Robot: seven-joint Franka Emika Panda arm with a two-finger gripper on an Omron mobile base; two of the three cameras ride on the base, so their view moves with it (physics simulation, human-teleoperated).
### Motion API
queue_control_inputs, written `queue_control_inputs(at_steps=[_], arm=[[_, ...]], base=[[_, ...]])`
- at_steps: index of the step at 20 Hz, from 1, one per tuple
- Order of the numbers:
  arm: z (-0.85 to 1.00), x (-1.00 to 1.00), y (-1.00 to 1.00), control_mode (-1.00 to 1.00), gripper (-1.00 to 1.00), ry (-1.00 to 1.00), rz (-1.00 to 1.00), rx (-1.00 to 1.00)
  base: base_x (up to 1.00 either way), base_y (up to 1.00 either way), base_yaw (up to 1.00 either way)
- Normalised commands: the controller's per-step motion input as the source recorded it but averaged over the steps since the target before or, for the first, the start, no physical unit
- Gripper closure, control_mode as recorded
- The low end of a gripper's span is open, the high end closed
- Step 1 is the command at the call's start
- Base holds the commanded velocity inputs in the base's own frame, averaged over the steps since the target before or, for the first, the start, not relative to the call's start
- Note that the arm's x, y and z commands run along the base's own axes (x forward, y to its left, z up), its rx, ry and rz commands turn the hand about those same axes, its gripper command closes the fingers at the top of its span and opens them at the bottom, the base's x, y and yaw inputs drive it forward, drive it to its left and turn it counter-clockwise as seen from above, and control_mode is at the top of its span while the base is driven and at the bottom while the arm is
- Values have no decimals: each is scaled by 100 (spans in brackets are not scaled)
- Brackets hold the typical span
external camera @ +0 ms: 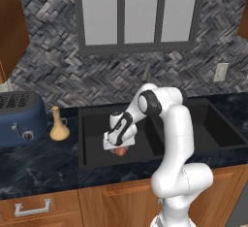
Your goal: Turn on the sink faucet. Then move the onion from the counter to the sink. Turn off the sink. Move the vegetable from the sink to the pot next to the stove. Finally move the pot to the rear left burner.
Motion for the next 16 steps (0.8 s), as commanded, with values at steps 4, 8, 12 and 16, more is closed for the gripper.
queue_control_inputs(at_steps=[4,8,12,16], arm=[[-8,-2,0,-100,-100,0,-1,0],[-5,-24,0,-100,-100,0,-4,0],[-4,-29,0,-100,-100,0,-6,0],[-4,-27,0,-100,-100,0,-5,0]], base=[[0,0,0],[0,0,0],[0,0,0],[0,0,0]])
